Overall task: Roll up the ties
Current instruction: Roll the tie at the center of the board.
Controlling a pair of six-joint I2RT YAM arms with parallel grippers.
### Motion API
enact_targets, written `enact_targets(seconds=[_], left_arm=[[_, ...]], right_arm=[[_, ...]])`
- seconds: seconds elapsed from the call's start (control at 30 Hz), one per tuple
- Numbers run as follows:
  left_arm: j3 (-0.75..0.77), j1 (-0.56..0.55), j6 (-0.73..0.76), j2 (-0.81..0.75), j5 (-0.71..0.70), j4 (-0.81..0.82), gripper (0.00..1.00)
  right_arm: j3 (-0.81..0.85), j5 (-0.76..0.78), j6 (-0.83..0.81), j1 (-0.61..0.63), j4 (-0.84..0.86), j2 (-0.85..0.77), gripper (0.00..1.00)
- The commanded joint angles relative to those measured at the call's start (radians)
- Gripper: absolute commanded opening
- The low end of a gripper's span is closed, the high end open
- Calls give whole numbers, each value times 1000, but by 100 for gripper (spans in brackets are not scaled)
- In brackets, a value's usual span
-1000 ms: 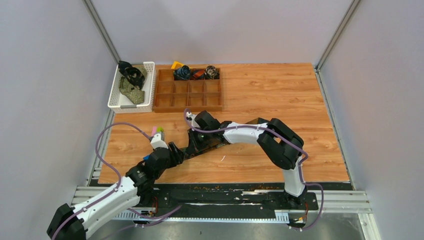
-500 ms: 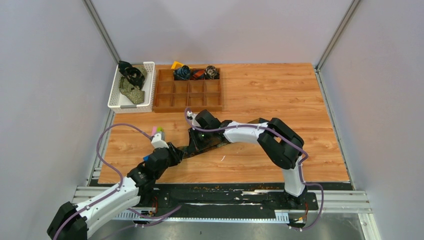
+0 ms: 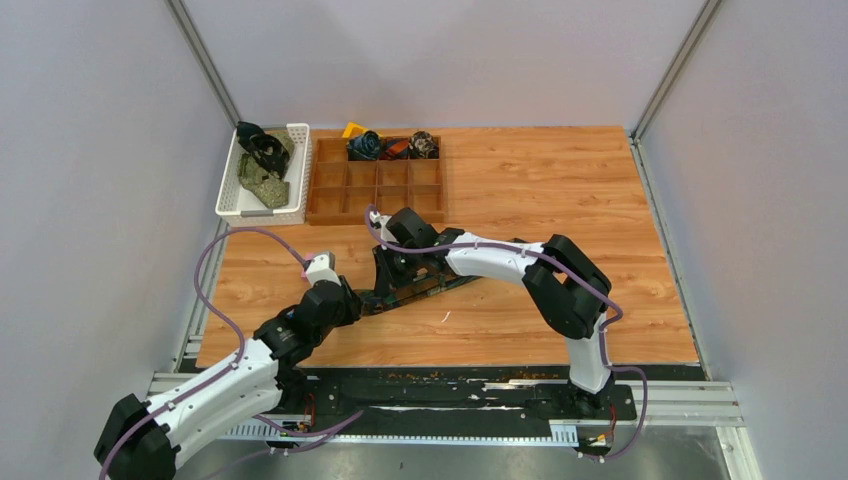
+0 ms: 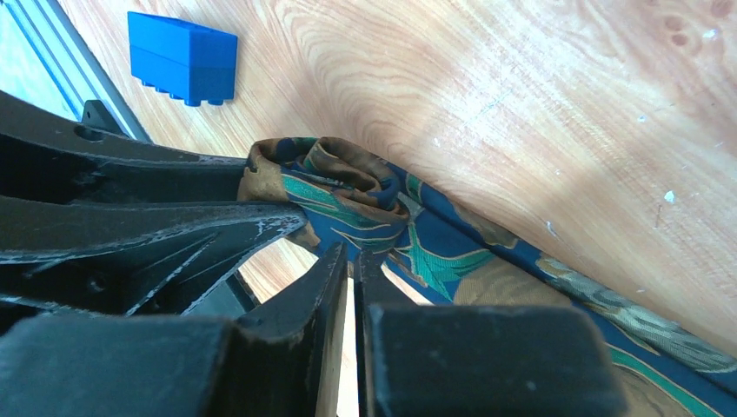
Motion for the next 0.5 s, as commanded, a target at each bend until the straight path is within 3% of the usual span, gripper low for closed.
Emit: enact_targets(seconds=[0.0,0.47], left_arm=[[102,5,47,21,-58,-150,24],[219,5,79,84,-83,-303,22]], right_arm=[[38,26,-24,-2,-13,-34,10],[103,-37,4,28,48,76,8]])
